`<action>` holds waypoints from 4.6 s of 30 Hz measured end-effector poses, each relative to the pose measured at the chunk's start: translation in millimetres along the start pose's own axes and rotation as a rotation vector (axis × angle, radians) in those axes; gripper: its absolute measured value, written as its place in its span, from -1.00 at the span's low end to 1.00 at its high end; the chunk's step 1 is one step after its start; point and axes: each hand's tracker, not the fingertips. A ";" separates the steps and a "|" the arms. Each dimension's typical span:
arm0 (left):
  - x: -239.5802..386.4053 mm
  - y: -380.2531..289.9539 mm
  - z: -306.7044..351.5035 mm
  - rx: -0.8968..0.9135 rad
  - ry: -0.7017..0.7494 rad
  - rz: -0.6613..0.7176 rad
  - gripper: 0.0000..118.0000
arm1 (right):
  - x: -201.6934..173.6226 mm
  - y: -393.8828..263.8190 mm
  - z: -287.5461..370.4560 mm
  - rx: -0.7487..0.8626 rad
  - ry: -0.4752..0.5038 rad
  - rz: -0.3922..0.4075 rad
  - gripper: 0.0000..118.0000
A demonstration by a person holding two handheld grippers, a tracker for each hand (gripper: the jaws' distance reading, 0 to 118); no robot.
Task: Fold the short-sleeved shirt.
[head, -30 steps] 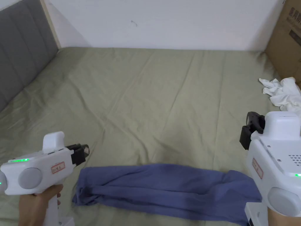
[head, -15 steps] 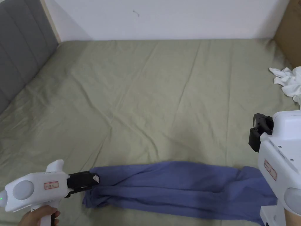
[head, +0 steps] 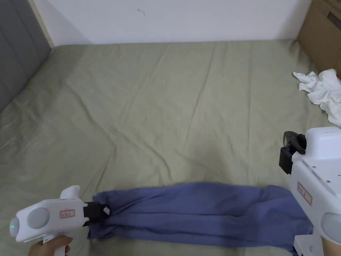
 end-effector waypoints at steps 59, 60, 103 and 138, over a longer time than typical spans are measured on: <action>217.5 -16.1 7.8 0.132 0.075 -0.327 0.55 | 70.0 -2.7 32.1 0.044 -0.029 -0.079 -0.95; 211.5 -12.1 12.5 0.160 0.095 -0.330 0.55 | 69.4 -1.8 31.9 0.047 -0.026 -0.078 -0.95; 144.1 -29.7 11.5 0.099 -0.155 -0.174 0.36 | 65.9 0.6 27.3 0.023 -0.027 -0.073 -0.95; 81.9 -10.7 33.0 0.078 0.010 -0.192 -0.68 | 57.7 3.4 19.1 0.001 -0.007 -0.049 -0.95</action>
